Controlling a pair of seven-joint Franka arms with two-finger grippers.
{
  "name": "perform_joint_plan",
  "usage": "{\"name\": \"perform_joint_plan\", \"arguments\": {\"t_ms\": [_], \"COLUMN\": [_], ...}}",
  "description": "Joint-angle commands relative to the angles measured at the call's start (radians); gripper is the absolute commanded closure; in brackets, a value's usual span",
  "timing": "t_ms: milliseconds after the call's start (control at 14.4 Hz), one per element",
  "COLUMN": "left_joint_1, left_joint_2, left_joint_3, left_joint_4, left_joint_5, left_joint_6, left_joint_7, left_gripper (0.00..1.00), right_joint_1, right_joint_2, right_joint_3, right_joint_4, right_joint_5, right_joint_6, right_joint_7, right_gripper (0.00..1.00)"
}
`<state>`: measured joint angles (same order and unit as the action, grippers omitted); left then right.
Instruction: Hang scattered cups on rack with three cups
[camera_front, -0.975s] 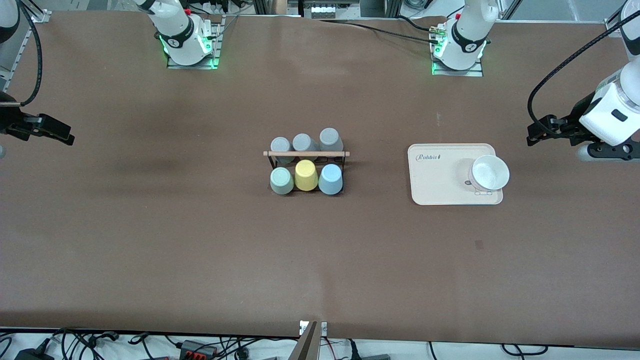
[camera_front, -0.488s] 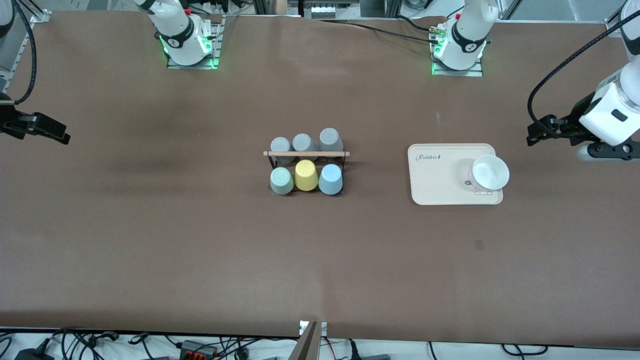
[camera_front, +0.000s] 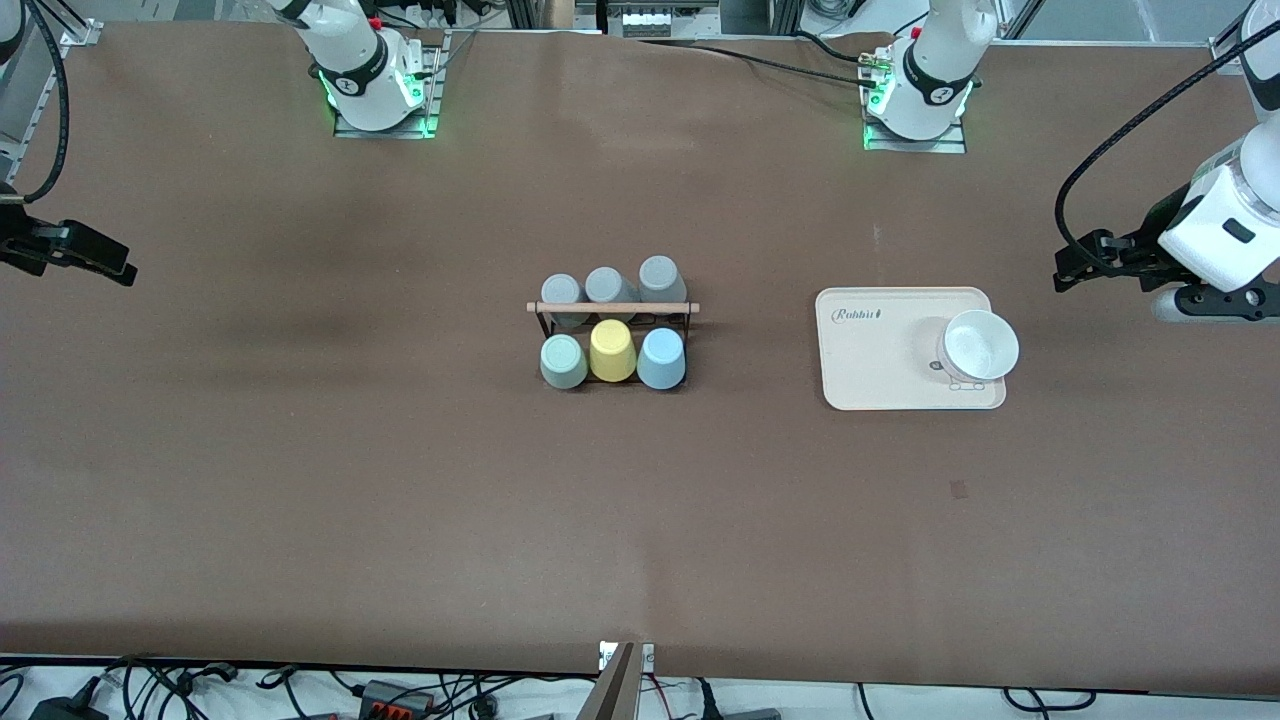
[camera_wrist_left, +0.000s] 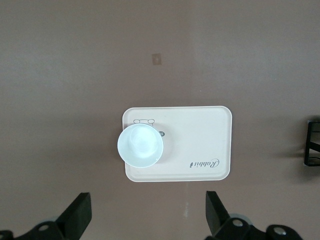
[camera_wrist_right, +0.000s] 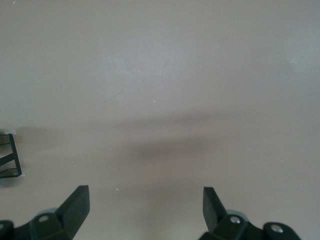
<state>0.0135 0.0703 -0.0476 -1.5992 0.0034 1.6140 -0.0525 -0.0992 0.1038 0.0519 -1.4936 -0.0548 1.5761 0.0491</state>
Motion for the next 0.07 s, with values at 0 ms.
{"name": "perform_joint_plan", "arguments": {"t_ms": [0], "left_joint_1": [0.003], "left_joint_2": [-0.018], "left_joint_3": [-0.003], "left_joint_4": [-0.013], "left_joint_5": [0.007], "left_joint_6": [-0.002], "left_joint_7": [0.019], "left_gripper": [0.0], "right_joint_1": [0.003], "right_joint_2": [-0.03], "right_joint_3": [-0.003], "right_joint_4": [-0.028], "right_joint_5": [0.001], "right_joint_6": [-0.002], "right_joint_7": [-0.02], "right_gripper": [0.0]}}
